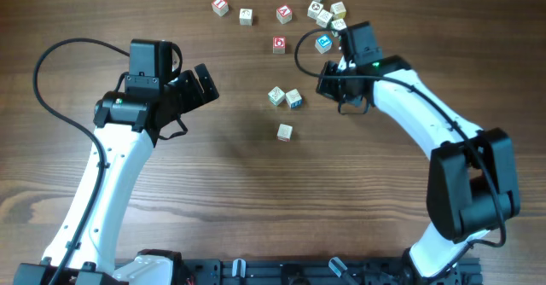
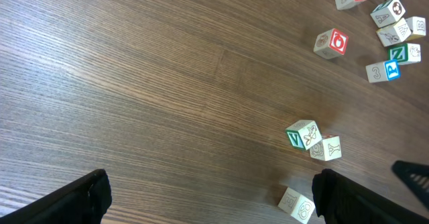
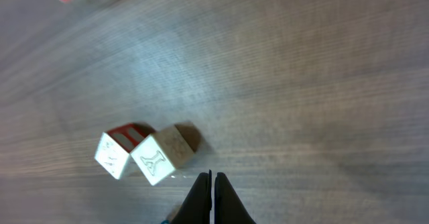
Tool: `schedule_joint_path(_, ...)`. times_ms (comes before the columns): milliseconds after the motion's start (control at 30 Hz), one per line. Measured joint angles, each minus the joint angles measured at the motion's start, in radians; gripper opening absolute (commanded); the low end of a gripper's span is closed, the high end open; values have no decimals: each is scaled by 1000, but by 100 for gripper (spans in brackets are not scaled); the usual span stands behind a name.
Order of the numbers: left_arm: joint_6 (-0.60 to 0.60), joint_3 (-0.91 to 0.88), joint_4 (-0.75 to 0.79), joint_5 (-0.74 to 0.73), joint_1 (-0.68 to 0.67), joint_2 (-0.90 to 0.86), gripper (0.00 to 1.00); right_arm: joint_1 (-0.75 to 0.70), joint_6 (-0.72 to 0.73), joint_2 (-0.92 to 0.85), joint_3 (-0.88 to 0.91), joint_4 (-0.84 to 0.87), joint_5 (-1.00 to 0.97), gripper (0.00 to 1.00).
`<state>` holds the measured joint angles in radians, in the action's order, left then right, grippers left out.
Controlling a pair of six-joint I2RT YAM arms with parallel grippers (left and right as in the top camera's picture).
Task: Form a circle
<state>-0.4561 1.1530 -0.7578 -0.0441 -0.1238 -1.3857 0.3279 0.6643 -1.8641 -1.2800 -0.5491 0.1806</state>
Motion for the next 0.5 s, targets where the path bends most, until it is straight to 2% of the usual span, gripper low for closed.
schedule_joint_path(233, 0, 0, 0, 0, 0, 0, 100, 117, 162, -7, 72, 153, -102, 5)
schedule_joint_path(500, 0, 0, 0, 0, 0, 0, 100, 137, 274, -106, 100, 203, -168, 5)
